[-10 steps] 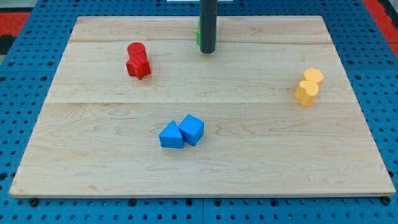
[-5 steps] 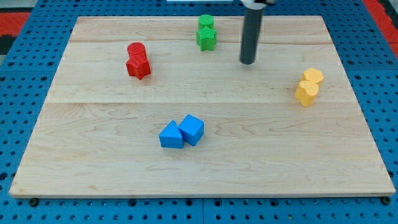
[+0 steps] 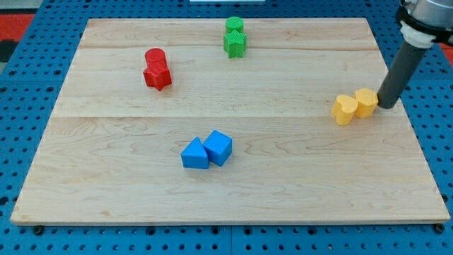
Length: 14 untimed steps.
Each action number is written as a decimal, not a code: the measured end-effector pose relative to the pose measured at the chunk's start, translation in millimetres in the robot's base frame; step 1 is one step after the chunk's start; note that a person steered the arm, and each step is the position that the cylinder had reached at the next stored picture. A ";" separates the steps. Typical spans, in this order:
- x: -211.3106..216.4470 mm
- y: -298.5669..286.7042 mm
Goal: Move the yellow hexagon to the bottom side of the green star
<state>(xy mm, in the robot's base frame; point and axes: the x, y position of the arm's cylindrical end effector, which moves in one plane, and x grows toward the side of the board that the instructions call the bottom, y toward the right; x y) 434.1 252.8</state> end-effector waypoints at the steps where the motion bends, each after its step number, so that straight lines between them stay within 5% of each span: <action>1: 7.5 -21.8; 5: -51.1 -53.7; 14: -84.9 -167.3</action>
<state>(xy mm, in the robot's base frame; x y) 349.2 85.5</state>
